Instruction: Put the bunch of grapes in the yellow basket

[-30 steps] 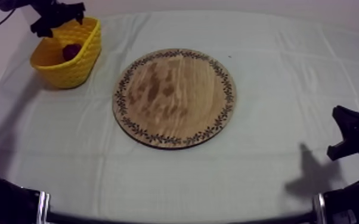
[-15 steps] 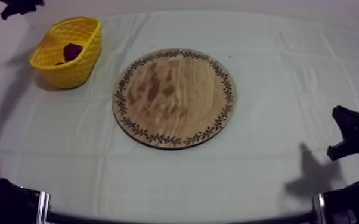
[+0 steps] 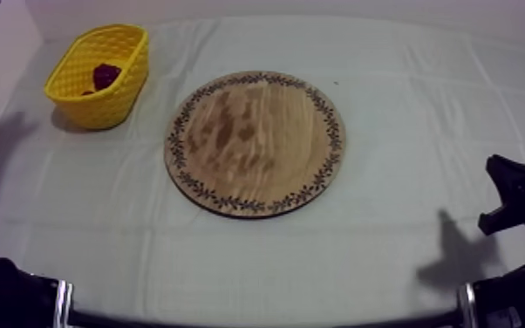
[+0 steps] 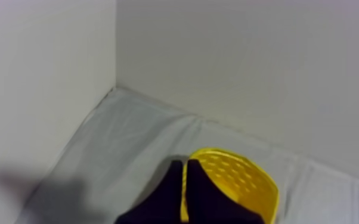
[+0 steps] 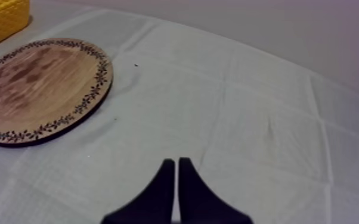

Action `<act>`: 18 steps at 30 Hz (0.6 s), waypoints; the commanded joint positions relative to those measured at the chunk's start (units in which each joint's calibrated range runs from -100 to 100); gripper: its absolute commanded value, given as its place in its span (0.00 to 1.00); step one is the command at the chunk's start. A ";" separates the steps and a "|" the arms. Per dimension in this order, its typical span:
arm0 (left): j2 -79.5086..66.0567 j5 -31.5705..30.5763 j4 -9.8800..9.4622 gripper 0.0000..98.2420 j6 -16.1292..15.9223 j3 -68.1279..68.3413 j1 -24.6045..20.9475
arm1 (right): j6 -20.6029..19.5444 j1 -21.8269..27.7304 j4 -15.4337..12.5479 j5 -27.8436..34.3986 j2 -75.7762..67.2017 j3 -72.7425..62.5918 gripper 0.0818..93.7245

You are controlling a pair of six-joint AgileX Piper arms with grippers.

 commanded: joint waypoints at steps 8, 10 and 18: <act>-37.02 -7.73 2.24 0.00 -6.04 33.87 1.02 | 0.01 0.02 0.01 0.00 -0.01 -0.03 0.00; -41.97 -9.75 4.20 0.00 -8.15 39.89 0.84 | 0.01 0.02 0.01 0.00 -0.01 -0.03 0.00; -57.05 -15.40 13.33 0.00 -16.64 58.60 0.47 | 0.02 0.02 0.01 0.00 -0.01 -0.03 0.00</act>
